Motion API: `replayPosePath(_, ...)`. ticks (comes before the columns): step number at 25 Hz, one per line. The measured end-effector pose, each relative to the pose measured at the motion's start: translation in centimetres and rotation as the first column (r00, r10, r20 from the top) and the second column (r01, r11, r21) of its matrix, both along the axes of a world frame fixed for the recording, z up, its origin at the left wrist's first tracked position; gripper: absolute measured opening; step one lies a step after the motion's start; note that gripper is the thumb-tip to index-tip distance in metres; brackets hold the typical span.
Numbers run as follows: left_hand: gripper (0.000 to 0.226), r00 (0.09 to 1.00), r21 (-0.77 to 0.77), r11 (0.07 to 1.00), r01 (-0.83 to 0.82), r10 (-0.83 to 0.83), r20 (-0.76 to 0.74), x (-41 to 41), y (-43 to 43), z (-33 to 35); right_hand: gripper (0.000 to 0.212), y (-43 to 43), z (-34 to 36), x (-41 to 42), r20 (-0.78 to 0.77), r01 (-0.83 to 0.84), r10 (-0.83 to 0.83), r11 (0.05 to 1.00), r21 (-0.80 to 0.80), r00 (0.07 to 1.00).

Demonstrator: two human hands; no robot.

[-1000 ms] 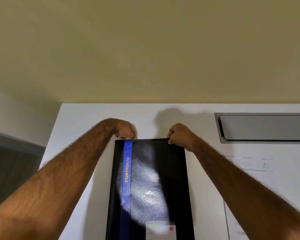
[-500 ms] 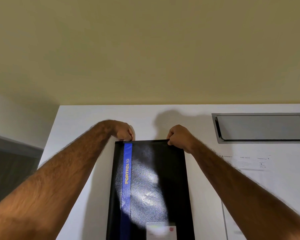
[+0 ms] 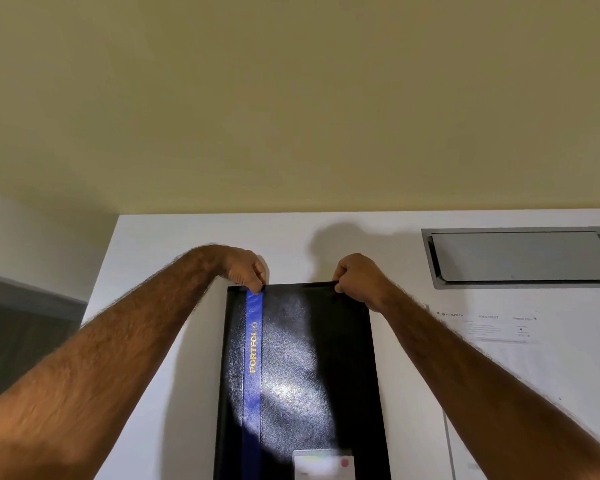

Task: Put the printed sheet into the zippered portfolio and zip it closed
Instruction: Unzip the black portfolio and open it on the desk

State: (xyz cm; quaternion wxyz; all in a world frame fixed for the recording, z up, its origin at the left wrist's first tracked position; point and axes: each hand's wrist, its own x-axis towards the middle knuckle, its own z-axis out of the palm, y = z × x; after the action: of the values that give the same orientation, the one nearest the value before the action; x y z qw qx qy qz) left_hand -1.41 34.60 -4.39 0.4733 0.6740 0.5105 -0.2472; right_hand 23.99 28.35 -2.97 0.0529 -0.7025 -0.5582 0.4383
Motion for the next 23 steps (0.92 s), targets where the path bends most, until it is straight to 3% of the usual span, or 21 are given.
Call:
replayPosePath(2, 0.03, 1.0, 0.005, 1.0, -0.004, 0.004, 0.015, 0.0, -0.1, 0.1, 0.018, 0.0, 0.0, 0.0, 0.0, -0.004, 0.004, 1.0, 0.002, 1.0)
replayPosePath(5, 0.015, 1.0, 0.077, 0.997, 0.009, -0.009, -0.012, -0.1, -0.3, 0.2, 0.012, 0.1, -0.2, 0.0, -0.001, 0.01, -0.01, 1.0, 0.009, 1.0)
replayPosePath(14, 0.016, 0.972, 0.183, 0.961, 0.209, -0.182, -0.151, -0.2, -1.1, -0.4, 0.013, 0.0, -0.6, 0.4, 0.007, 0.011, -0.011, 1.0, -0.002, 1.0)
replayPosePath(18, 0.02, 0.994, 0.067, 0.997, 0.045, -0.038, -0.101, -1.3, -0.1, -0.4, 0.013, -0.1, -0.6, 0.6, 0.002, 0.006, -0.006, 1.0, -0.012, 1.0)
replayPosePath(23, 0.01, 0.978, -0.077, 0.99, -0.12, 0.104, -0.182, -1.6, 0.9, -0.7, 0.017, -0.3, -0.4, 0.7, -0.007, 0.008, -0.009, 1.0, -0.013, 1.0)
